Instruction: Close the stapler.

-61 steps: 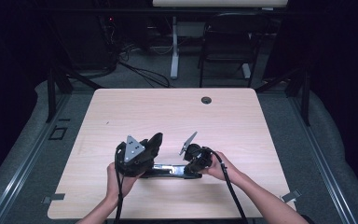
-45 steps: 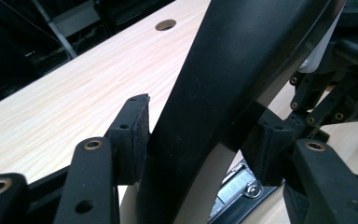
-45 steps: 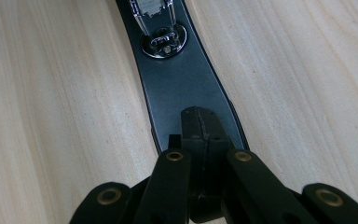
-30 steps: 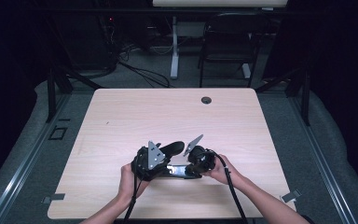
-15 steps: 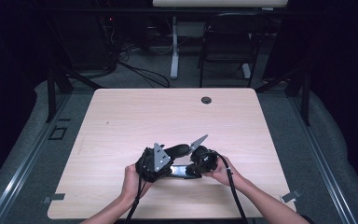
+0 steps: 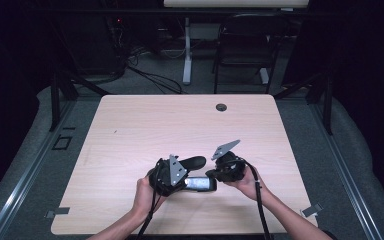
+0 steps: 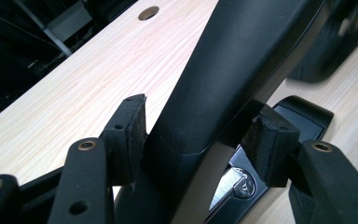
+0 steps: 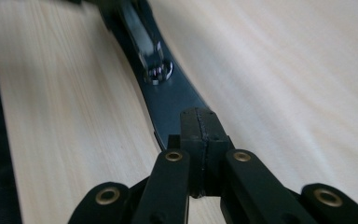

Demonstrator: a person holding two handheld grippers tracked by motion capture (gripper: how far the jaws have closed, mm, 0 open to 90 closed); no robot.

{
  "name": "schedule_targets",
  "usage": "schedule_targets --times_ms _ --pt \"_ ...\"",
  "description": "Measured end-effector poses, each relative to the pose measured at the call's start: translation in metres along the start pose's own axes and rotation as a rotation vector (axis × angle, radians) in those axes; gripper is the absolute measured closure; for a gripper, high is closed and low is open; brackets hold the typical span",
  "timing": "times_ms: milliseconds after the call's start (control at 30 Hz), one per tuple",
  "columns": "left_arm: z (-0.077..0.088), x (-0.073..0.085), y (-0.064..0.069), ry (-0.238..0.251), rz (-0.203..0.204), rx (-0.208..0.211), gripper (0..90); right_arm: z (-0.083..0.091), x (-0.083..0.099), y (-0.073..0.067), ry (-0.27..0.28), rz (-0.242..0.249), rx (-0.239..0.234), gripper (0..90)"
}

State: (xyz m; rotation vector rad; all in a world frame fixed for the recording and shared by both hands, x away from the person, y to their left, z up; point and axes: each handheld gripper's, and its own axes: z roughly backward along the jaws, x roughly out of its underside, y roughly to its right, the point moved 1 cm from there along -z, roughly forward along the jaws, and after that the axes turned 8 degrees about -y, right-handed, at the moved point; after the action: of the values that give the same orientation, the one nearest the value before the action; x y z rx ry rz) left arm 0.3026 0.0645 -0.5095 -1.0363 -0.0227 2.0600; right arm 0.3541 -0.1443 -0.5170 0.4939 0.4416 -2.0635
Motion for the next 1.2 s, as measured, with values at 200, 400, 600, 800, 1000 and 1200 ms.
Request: schedule_targets --times_ms 200,400,600,800,1000,1200 --pt "-0.005 -0.001 0.003 -0.013 -0.016 0.001 42.7 0.031 0.005 -0.005 0.174 -0.01 -0.017 90.0" --pt "-0.007 0.0 0.004 -0.015 -0.017 0.021 41.4 0.033 0.001 -0.011 0.208 0.014 -0.023 90.0" --pt "-0.009 0.001 0.0 -0.017 0.014 0.079 37.9 0.031 0.003 -0.008 0.192 -0.002 -0.025 90.0" --pt "-0.005 0.002 -0.005 -0.019 0.047 0.178 28.6 0.027 0.005 -0.005 0.168 -0.021 -0.03 90.0" --pt "0.011 0.005 -0.013 -0.006 0.064 0.244 19.4 0.024 0.008 -0.002 0.127 -0.024 -0.036 90.0" --pt "0.035 0.016 -0.038 0.055 0.142 0.273 14.8 0.02 0.01 0.0 0.095 -0.035 -0.046 90.0"
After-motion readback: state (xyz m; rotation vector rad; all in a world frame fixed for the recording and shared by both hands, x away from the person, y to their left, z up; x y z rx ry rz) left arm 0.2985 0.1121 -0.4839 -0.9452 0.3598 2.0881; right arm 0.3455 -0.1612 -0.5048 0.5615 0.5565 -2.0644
